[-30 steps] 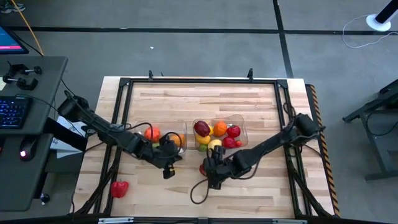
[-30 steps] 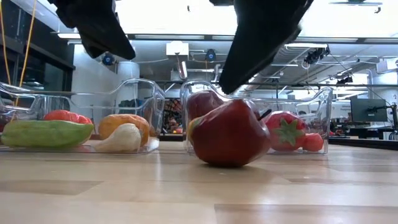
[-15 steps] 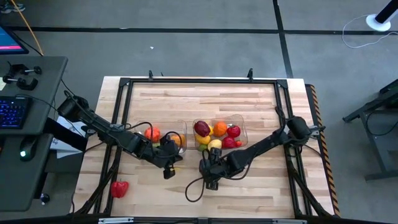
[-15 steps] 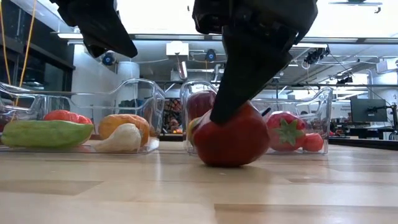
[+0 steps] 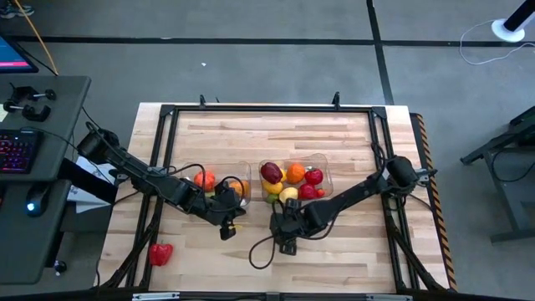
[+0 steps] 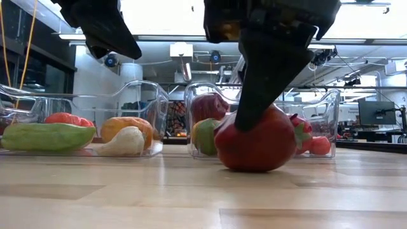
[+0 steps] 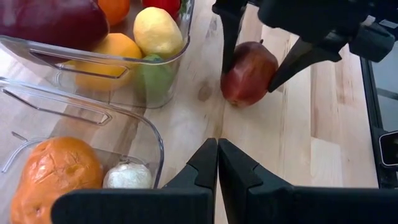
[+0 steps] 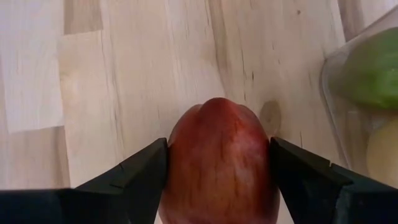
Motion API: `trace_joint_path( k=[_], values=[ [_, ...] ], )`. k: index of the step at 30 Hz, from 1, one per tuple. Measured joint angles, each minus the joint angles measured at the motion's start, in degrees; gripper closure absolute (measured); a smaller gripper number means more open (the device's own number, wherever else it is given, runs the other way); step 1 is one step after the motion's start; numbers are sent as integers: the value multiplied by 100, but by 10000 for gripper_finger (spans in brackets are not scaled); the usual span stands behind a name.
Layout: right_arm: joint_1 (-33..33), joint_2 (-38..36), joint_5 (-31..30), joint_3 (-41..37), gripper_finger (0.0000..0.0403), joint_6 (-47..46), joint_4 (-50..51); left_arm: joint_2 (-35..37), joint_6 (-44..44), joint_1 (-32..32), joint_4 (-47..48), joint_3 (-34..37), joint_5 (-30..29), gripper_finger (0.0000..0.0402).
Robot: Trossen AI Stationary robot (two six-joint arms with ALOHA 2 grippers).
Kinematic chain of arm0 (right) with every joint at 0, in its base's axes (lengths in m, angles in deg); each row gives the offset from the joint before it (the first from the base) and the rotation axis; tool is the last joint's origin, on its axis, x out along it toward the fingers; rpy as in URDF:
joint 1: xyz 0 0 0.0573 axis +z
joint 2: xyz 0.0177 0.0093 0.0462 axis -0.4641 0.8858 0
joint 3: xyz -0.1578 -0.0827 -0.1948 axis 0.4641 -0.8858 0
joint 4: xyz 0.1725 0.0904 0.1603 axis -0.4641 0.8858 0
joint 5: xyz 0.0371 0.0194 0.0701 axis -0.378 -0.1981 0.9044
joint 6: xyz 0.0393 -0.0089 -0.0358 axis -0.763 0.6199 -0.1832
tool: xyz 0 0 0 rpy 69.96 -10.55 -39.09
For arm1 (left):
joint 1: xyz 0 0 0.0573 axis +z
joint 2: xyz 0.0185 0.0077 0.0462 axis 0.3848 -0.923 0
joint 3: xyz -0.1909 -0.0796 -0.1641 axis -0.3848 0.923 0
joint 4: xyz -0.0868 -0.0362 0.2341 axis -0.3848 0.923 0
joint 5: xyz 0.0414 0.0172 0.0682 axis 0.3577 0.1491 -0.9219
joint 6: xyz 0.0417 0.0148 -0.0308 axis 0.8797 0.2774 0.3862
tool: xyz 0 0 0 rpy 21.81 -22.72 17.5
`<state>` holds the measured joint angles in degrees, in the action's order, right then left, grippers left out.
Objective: Sort produce into baskets
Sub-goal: Put the red apple into the right transparent bin
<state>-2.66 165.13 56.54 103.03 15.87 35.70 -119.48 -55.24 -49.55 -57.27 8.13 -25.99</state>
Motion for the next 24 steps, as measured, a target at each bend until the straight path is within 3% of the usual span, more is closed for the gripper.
trace_joint_path(
  k=[9, 18, 24],
  values=[
    [-98, 43, 223, 2, 140, -16, 0, -2, -52, 0, 0, 0, -2, 401],
    [-139, 39, 239, 4, 206, -17, -7, -2, -53, 0, 1, 0, -22, 401],
    [-121, 105, 24, 502, 208, 276, 439, -2, -44, 0, 4, 0, -33, 401]
  ],
)
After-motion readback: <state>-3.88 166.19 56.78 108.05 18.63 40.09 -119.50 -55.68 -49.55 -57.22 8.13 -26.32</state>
